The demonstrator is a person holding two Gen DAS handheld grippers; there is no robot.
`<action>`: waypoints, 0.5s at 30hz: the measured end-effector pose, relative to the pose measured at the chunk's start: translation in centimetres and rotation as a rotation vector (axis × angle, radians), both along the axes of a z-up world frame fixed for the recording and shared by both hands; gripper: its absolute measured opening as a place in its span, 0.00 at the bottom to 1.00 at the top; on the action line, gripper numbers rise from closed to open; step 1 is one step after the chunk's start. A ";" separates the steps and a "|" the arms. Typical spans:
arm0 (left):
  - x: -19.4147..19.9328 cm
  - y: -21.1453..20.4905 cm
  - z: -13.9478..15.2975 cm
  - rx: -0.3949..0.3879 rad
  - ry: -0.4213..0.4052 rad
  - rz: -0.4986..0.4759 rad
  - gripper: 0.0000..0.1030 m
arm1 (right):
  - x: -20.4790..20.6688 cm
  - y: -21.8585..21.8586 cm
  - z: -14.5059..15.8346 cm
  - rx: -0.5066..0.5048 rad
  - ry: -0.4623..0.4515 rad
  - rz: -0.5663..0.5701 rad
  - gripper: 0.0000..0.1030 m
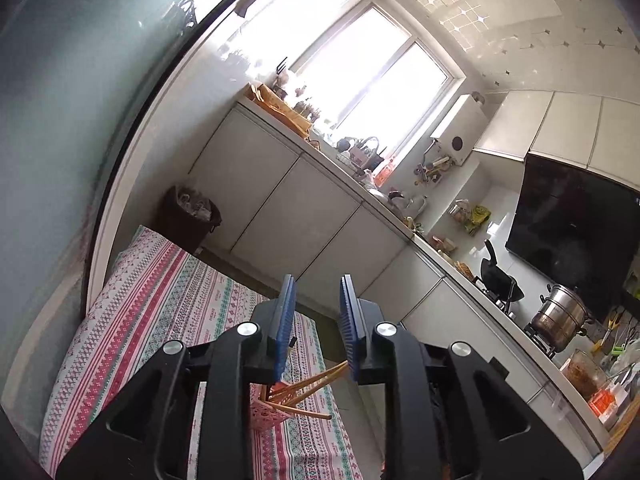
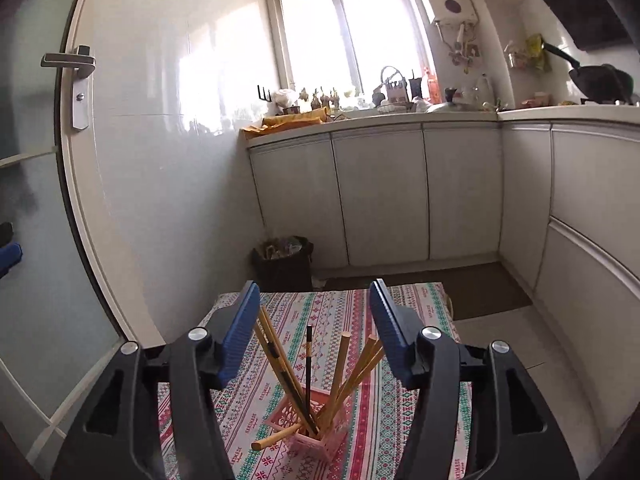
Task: Organize utensils
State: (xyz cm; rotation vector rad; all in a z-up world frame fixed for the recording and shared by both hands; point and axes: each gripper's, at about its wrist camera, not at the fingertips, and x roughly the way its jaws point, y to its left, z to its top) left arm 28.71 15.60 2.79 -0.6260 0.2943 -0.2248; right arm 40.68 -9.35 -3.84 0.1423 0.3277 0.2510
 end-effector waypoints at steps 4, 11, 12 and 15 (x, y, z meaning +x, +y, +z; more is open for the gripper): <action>0.6 -2.6 -0.6 0.079 0.056 -0.028 0.40 | -3.9 -0.4 1.7 -0.019 -0.024 -0.103 0.82; -4.0 -9.0 -0.3 0.295 0.056 0.024 0.91 | -13.0 -2.9 3.9 -0.020 0.000 -0.282 0.94; -5.2 -9.9 -0.1 0.349 0.052 0.051 0.93 | -14.2 -3.4 4.3 -0.017 0.010 -0.302 0.94; -8.8 -11.7 0.8 0.438 0.043 0.098 0.93 | -18.0 -4.6 5.6 -0.001 0.059 -0.333 0.94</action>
